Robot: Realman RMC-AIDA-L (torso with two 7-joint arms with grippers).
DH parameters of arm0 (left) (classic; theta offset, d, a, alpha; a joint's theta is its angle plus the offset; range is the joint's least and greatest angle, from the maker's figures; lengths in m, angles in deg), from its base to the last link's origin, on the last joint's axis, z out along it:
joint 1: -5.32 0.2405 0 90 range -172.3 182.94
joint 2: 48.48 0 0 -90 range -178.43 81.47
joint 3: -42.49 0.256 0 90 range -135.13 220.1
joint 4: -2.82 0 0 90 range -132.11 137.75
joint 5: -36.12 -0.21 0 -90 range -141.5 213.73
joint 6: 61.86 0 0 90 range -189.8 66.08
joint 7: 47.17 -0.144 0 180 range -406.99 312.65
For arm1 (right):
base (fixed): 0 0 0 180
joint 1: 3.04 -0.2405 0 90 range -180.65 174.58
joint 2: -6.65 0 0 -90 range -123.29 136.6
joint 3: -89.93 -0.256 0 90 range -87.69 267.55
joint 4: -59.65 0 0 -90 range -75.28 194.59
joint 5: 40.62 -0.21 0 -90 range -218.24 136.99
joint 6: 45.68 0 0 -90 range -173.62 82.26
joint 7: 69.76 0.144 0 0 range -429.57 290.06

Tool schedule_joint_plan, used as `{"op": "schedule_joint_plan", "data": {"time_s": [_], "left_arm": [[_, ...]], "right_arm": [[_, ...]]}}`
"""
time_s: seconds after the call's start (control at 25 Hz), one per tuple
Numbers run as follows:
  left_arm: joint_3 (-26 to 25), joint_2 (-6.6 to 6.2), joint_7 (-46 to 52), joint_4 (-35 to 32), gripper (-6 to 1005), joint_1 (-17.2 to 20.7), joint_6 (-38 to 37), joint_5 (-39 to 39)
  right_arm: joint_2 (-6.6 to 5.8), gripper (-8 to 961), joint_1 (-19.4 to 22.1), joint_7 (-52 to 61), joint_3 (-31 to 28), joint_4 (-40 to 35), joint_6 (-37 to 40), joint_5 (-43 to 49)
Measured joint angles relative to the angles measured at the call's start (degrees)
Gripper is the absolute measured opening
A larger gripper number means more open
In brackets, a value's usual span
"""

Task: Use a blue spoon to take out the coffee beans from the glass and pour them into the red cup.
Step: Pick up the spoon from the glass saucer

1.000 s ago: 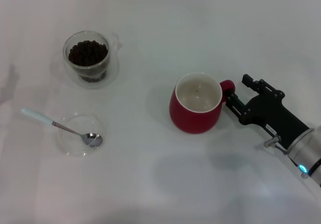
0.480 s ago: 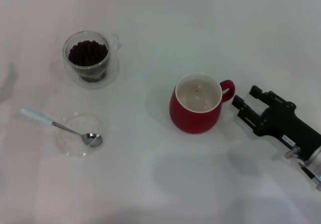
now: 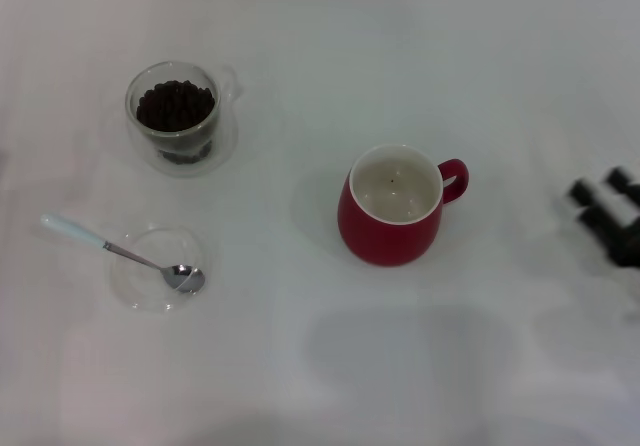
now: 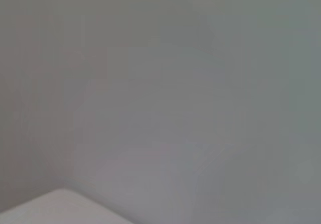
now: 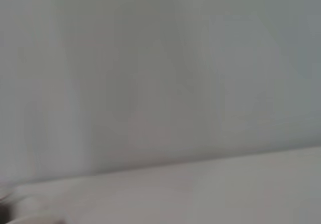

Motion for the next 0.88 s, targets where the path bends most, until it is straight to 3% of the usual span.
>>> {"op": "schedule_joint_plan", "data": {"time_s": [0.28,0.56,0.88], "left_arm": [[0.3,-0.28,24.1,1.3,862,2.1,-0.8,-0.1],[0.4,-0.71,47.8,7.4,861,2.7,-5.6,-8.7],[0.4,-0.40,52.5,9.8,860,3.9,-12.3,-15.6]], "right_arm": [[0.27,582,1.7,0.0,-16.7,-0.2,1.9,-0.1],[0.38,580,-0.6,-3.0,-24.7,0.0,1.7,-0.1],[0.54,582,-2.7,-4.3,-26.2,-0.5,-0.9,0.0]]}}
